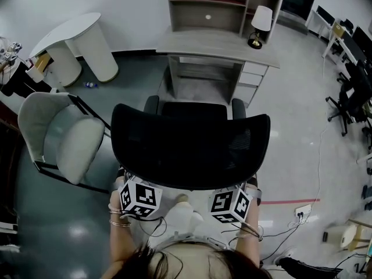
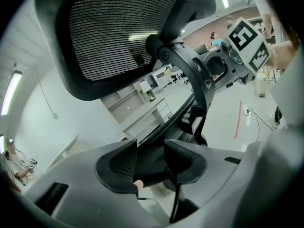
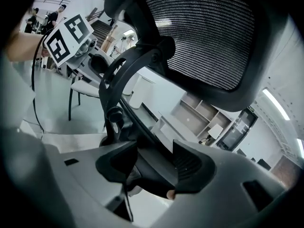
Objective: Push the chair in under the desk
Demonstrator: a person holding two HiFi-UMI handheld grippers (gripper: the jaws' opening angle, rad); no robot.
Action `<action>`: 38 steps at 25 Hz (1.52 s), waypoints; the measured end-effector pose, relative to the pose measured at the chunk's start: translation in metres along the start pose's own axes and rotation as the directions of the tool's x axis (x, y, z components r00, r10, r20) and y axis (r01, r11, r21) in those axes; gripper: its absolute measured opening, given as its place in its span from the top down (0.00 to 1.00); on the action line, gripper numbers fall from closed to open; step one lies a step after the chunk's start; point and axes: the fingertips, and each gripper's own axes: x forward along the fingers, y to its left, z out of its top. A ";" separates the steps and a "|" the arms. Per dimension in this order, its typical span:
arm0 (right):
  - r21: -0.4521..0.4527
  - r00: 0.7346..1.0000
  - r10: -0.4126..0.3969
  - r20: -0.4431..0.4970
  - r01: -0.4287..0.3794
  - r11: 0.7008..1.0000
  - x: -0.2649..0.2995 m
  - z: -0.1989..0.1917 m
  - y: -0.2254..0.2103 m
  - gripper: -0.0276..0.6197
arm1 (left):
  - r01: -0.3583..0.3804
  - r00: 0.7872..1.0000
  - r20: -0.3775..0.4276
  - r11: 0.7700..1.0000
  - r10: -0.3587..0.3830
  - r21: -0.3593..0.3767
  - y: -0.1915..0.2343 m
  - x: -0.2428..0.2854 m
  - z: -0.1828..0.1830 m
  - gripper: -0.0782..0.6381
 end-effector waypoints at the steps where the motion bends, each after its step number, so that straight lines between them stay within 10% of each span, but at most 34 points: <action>1: 0.000 1.000 -0.002 0.001 0.002 1.000 0.002 0.002 -0.001 0.61 | -0.001 1.000 0.001 1.000 0.001 -0.002 0.003 0.002 0.000 0.66; 38: 0.052 0.997 -0.065 -0.046 0.068 0.996 0.086 0.040 -0.025 0.61 | 0.047 0.997 0.061 0.997 -0.051 0.066 0.078 0.080 0.003 0.66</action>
